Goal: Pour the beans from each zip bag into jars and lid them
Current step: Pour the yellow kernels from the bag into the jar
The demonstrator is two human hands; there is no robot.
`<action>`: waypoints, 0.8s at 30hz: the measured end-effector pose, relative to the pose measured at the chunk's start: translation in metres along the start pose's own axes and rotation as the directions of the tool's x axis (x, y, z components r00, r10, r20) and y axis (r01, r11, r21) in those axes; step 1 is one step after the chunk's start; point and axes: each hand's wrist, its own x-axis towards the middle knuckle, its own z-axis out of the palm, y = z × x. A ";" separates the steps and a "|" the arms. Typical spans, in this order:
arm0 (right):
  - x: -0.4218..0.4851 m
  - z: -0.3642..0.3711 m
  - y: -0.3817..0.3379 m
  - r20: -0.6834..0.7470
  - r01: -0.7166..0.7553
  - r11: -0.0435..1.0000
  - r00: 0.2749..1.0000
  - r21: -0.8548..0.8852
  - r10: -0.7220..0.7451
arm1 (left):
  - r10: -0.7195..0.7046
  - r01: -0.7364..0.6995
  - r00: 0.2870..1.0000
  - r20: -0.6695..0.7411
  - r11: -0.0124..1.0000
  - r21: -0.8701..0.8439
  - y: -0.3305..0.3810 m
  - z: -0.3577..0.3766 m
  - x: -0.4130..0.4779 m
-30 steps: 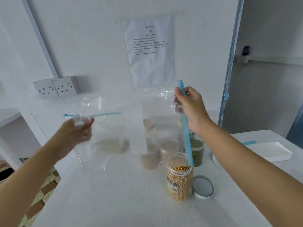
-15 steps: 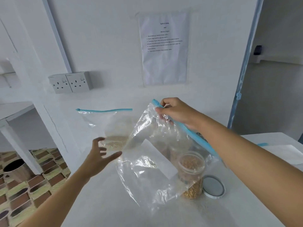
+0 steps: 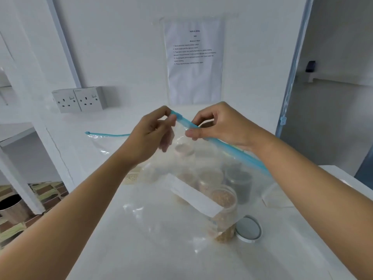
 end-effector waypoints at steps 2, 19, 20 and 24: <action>-0.018 -0.015 0.010 0.007 0.000 0.998 1.000 0.055 0.000 | 0.030 -0.033 0.997 -0.074 0.998 -0.045 0.008 0.010 0.002; -0.112 -0.092 0.126 -0.544 0.071 0.766 0.746 0.639 0.385 | -0.356 0.251 0.926 -0.127 0.829 -0.499 -0.003 0.088 0.025; -0.110 -0.095 0.131 -0.559 0.081 0.754 0.724 0.651 0.405 | -0.380 0.273 0.918 -0.114 0.814 -0.513 -0.004 0.096 0.027; -0.105 -0.115 0.148 -0.405 0.060 0.617 0.804 0.784 0.436 | -0.445 0.306 0.891 -0.090 0.735 -0.605 -0.005 0.124 0.042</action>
